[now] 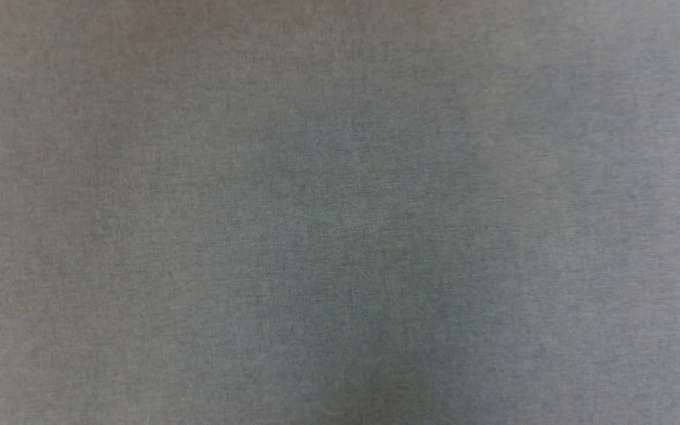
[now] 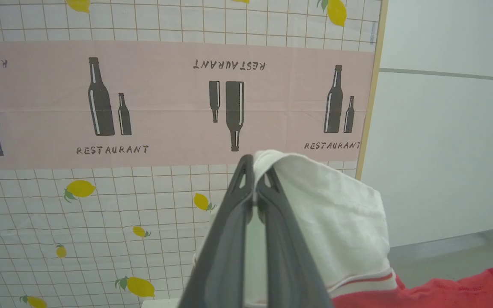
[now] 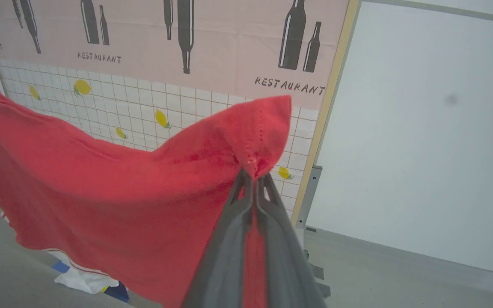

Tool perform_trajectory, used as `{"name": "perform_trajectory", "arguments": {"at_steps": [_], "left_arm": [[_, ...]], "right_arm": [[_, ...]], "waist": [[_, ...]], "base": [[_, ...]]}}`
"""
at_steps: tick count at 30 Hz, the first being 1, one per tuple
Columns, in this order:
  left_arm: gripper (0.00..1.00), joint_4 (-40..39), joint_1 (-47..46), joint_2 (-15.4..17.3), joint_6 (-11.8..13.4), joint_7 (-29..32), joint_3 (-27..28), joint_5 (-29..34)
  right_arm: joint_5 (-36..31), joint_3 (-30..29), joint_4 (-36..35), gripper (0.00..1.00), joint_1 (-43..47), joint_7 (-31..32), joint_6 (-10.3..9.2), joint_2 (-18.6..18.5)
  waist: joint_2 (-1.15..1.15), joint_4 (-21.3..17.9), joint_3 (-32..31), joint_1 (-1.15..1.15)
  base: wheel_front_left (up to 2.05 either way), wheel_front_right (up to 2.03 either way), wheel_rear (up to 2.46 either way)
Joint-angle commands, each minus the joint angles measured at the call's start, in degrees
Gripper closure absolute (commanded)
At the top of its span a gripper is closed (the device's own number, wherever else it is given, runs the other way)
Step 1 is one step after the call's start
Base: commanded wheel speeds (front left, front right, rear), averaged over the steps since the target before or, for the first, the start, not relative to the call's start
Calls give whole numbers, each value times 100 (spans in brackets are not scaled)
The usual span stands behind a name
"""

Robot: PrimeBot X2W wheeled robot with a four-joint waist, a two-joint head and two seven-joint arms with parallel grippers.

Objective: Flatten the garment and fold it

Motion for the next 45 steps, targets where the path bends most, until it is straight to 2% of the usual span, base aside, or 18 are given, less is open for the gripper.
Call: {"name": "perform_trajectory", "arguments": {"at_steps": [1,9,16,23,30,36,45], "left_arm": [[100,50,107,-46,-49,-70,-25,-56],[100,7,1452,-238,-206,-292,-111,-371],[100,-691,3267,-255,-225,-230,-343,-649],[100,-2104,5395,463,-33,201,-643,-853],[100,-3849,7165,1510,492,913,-739,-1178],[100,-4987,8212,2144,876,1406,-789,-1527],[100,-6148,9207,2846,1172,2126,-961,-2069]], "right_arm": [[87,77,66,100,67,-62,-8,-18],[474,739,93,100,865,-168,-8,-236],[921,1330,-276,100,1975,-170,-8,-546],[1455,1935,-1029,100,3339,10,-8,-1075],[2042,2301,-2000,100,4614,419,-8,-1825],[2480,2350,-2612,100,5402,889,-8,-2341],[2902,2294,-3405,100,6223,1586,-8,-3005]], "waist": [[0,101,129,-1],[0,413,-65,-1],[0,698,-637,-1],[0,929,-1313,-1],[0,1075,-1745,-1],[0,1134,-2025,-1],[0,1169,-2322,-1]], "base": [[0,0,0],[0,0,0],[0,0,0],[0,0,0],[0,0,0],[0,0,0],[0,0,0]]}}
